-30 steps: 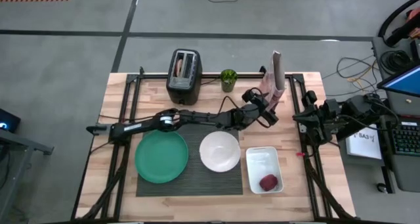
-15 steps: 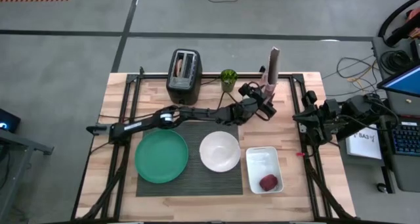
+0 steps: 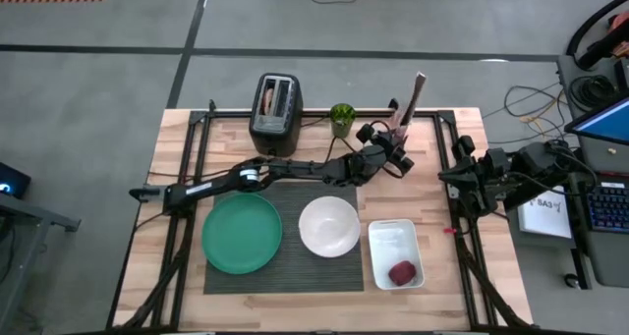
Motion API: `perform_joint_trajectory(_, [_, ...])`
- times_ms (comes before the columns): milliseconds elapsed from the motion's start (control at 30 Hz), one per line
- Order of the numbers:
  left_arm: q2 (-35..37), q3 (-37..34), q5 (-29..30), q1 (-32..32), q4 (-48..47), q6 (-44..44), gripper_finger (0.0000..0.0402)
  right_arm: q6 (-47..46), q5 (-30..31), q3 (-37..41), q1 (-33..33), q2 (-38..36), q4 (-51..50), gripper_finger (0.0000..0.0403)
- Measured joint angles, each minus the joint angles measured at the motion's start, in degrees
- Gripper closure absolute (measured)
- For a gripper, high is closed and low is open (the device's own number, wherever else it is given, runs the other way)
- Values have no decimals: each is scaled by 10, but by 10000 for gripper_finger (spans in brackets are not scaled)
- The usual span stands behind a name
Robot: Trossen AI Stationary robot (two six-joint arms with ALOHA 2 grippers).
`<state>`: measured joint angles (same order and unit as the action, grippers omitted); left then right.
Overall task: Arrange a breakfast setting
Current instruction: Pour the cereal into the white bowl
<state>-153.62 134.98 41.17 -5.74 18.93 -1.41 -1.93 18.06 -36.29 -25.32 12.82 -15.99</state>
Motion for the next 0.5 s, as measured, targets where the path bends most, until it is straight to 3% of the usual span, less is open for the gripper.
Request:
perform_joint_trajectory(233, [0, 0, -17, 0, 0, 32, 391, 0, 0, 0, 0, 0, 0, 380])
perform_joint_trajectory(500, [1, 0, -17, 0, 42, 79, 400, -1, 0, 0, 0, 0, -3, 380])
